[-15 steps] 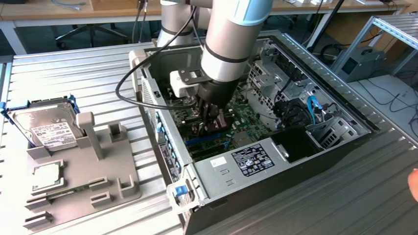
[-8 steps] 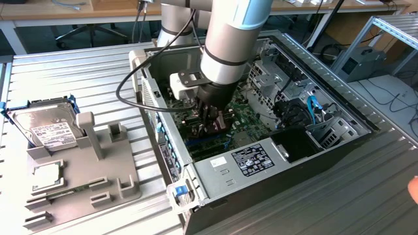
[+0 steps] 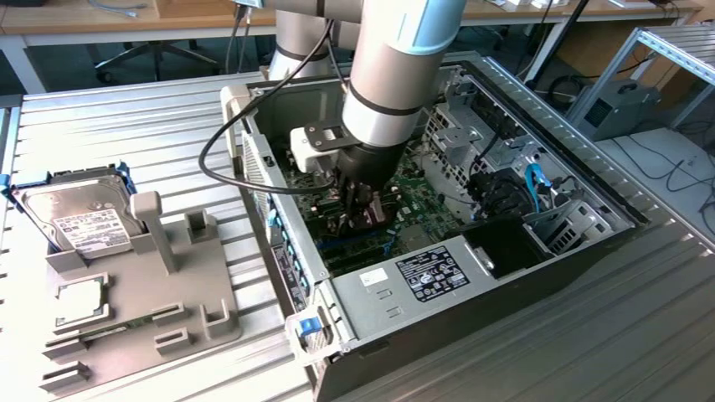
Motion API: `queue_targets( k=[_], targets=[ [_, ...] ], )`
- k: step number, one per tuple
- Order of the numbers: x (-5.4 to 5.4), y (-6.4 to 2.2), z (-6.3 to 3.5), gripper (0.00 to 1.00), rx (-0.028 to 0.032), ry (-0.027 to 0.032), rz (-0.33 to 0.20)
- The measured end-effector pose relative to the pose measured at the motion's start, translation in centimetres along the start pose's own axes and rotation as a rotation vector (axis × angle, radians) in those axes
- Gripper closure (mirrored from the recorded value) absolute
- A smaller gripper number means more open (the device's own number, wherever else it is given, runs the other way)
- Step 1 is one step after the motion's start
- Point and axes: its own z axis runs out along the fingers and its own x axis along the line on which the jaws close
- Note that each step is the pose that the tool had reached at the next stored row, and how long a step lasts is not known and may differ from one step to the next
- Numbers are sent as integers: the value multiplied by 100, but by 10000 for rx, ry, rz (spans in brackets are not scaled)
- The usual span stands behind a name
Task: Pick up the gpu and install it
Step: 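Insert the gpu into the slot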
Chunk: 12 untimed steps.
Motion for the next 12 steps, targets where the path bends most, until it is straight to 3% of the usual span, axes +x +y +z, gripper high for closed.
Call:
queue_targets(
  k=[3, 6, 12],
  targets=[
    [-1, 0, 2, 72, 3, -6, 0],
    [0, 0, 1, 60, 1, -2, 1],
    [-16, 2, -31, 60, 3, 10, 2]
  ],
)
